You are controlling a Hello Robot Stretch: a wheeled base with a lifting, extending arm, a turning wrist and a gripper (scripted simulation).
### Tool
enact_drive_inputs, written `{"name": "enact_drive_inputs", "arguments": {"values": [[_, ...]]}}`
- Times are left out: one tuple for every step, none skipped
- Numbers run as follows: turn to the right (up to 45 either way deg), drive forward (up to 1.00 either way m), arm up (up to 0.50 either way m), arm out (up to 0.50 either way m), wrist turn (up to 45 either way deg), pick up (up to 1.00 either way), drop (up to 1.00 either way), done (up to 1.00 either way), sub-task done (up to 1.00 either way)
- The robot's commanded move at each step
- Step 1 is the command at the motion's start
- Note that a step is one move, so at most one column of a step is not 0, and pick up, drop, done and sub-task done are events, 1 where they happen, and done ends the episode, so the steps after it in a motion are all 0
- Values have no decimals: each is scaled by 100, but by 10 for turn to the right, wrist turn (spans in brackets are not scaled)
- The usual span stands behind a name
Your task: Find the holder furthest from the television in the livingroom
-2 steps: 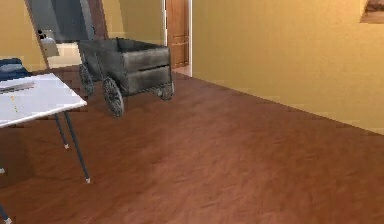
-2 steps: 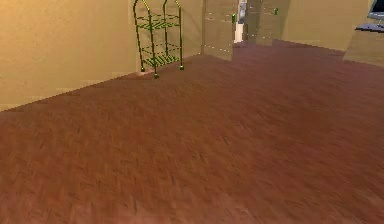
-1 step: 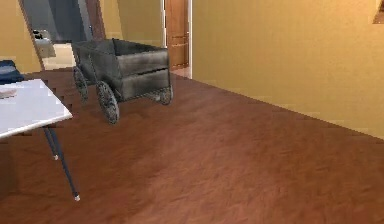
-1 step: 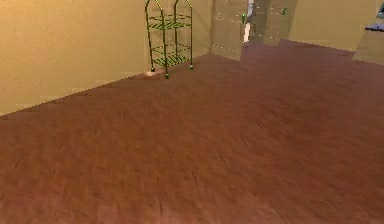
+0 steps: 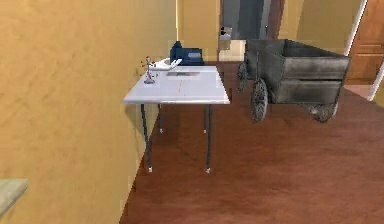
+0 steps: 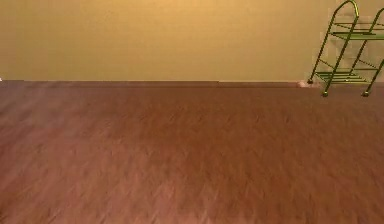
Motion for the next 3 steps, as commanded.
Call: {"name": "enact_drive_inputs", "arguments": {"values": [[0,85,0,0,0,0,0,0,0],[-210,0,0,0,0,0,0,0,0],[0,0,0,0,0,0,0,100,0]]}}
